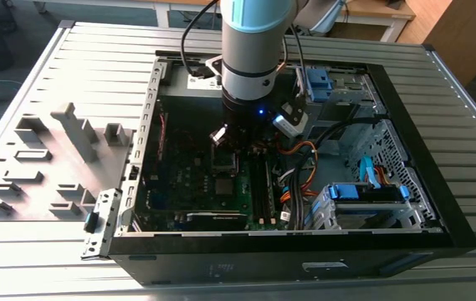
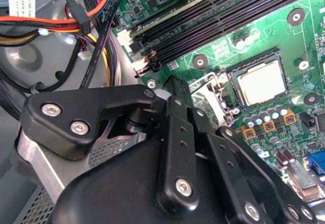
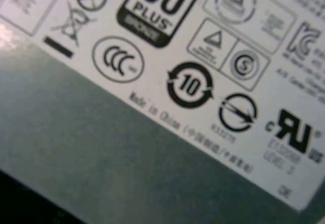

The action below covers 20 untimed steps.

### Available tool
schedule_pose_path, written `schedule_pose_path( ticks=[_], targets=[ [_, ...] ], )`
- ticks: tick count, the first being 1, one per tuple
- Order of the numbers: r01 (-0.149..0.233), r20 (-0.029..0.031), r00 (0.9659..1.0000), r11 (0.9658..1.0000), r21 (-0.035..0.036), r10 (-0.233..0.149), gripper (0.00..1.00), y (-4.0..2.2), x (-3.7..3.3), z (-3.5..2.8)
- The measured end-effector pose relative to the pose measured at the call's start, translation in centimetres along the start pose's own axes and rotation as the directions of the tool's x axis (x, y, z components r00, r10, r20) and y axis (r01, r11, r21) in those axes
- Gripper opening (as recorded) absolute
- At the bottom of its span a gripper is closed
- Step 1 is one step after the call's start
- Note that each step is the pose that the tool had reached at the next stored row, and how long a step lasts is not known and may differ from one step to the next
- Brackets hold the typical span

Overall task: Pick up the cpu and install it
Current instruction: 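Close the cpu cover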

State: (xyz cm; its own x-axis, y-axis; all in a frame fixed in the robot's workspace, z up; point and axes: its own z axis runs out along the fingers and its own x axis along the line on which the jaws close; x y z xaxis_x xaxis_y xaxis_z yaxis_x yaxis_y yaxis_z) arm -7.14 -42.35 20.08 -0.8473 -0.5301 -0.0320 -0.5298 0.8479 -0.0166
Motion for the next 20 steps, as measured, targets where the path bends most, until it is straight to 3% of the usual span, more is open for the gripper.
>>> schedule_pose_path(
  ticks=[10,20],
  targets=[
    [0.000,0.0045,1.0000,1.0000,0.0010,-0.001,0.11,0.16,0.24,-0.11],
    [0.000,0.0077,1.0000,1.0000,-0.0034,0.000,0.11,-0.07,0.46,-1.33]
  ],
)
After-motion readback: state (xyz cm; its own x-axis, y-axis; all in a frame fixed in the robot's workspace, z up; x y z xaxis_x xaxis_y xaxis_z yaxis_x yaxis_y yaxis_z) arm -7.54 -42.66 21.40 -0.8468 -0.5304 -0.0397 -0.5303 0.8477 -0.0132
